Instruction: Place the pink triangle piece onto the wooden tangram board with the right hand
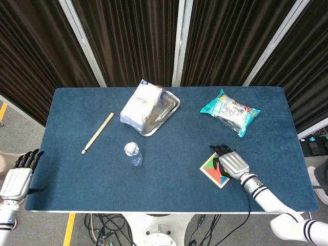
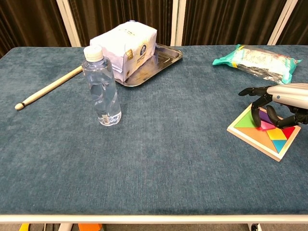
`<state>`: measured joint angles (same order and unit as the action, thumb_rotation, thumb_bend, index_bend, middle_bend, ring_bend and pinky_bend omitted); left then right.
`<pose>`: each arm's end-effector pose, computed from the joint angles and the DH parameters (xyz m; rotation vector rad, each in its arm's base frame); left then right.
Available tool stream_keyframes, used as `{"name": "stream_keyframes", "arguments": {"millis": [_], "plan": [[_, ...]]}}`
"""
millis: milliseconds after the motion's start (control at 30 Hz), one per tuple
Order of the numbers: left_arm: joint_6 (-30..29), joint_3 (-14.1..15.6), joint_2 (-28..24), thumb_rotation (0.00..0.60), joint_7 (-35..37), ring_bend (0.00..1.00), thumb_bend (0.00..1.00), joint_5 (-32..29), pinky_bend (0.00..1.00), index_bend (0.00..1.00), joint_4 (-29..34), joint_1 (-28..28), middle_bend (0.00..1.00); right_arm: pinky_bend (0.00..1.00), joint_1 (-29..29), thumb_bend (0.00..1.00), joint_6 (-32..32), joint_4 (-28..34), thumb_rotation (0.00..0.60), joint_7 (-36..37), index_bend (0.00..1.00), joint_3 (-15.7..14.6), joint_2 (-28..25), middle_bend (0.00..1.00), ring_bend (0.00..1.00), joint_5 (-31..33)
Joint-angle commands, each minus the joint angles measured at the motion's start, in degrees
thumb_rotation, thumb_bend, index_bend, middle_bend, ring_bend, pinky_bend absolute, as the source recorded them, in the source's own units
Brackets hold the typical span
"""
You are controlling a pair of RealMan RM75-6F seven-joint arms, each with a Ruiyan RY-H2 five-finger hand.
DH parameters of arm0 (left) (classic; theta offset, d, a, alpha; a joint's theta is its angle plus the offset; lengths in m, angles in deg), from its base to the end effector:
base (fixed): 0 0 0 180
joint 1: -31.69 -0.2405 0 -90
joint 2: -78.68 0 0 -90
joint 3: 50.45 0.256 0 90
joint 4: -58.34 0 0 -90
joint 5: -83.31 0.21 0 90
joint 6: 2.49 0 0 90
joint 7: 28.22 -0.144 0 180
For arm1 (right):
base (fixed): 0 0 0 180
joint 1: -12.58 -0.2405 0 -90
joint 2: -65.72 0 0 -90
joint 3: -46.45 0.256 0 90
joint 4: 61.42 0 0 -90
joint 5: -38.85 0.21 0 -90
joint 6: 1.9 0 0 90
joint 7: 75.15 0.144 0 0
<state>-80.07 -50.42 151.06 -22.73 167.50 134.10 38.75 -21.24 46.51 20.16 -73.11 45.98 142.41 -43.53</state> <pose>-0.3632 0.1858 0.1208 -1.4617 -0.9848 -0.7615 -0.2541 -0.2958 0.0200 2.0241 -1.0754 0.7058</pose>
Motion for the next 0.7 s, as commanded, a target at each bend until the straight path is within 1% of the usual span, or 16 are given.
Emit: {"name": "stream_keyframes", "arguments": {"millis": [33,700], "plan": [[0.05,0.01,0.04,0.6,0.01,0.0,0.0,0.02,0.1,0.04,-0.05,0.02,0.0,0.0,-0.04,0.87,-0.07,-0.02,0.549,-0.03,0.51,-0.01,0.02,0.03,0.0,0.08],[0.12,0.06,0.13,0.6,-0.12,0.0,0.0,-0.07,0.1,0.04,-0.18,-0.05,0.0,0.0,0.5,0.87,0.2,-1.18,0.566,-0.1,0.51,-0.28,-0.01,0.03,0.0,0.71]]}}
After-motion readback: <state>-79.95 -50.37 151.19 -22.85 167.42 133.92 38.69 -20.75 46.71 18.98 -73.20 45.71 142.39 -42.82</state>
